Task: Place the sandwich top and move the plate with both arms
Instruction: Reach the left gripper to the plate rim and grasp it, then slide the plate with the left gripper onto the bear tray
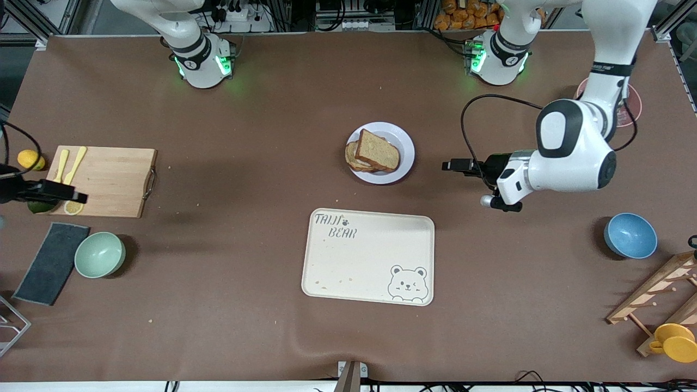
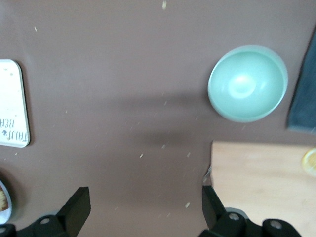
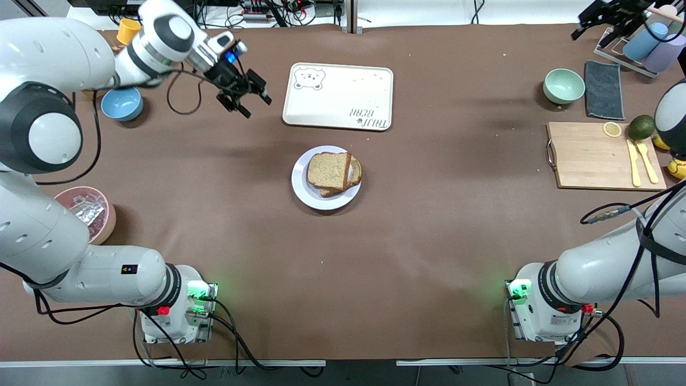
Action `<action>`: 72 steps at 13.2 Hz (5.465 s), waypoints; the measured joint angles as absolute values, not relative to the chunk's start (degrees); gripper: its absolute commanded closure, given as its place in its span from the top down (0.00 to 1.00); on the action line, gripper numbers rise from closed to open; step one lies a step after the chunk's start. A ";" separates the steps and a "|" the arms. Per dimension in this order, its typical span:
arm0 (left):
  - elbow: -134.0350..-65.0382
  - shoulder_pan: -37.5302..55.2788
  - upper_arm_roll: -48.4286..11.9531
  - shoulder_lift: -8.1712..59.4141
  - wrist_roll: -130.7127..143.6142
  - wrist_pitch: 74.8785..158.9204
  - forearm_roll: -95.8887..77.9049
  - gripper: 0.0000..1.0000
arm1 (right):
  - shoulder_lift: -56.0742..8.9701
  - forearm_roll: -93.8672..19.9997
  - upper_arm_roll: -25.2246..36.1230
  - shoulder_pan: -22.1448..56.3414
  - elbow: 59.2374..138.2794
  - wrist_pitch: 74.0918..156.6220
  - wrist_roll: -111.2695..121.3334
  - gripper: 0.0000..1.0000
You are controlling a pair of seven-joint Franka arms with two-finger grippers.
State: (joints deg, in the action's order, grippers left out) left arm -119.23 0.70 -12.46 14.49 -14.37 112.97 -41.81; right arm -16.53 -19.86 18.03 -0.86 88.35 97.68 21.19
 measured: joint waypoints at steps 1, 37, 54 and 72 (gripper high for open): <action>-122.25 0.73 -13.21 14.68 -18.10 116.20 -44.19 1.00 | -16.32 -19.87 15.80 -2.99 86.72 97.29 22.72 1.00; -139.56 6.86 -19.19 24.09 -62.31 133.71 -89.58 0.00 | -0.97 0.73 2.36 -1.76 90.51 97.72 0.43 1.00; -121.82 2.08 -18.63 23.51 -34.73 140.56 -90.27 0.00 | -0.98 0.60 2.30 -1.79 88.64 95.19 0.41 1.00; -100.64 5.13 -18.81 39.08 -22.70 155.47 -90.27 0.00 | -0.98 0.58 2.85 -2.32 88.23 94.44 0.41 1.00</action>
State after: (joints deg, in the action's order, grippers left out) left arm -100.64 5.13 -18.81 39.08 -22.70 155.47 -90.27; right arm -0.98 0.58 2.85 -2.32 88.23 94.44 0.41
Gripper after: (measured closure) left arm 0.912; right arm 0.000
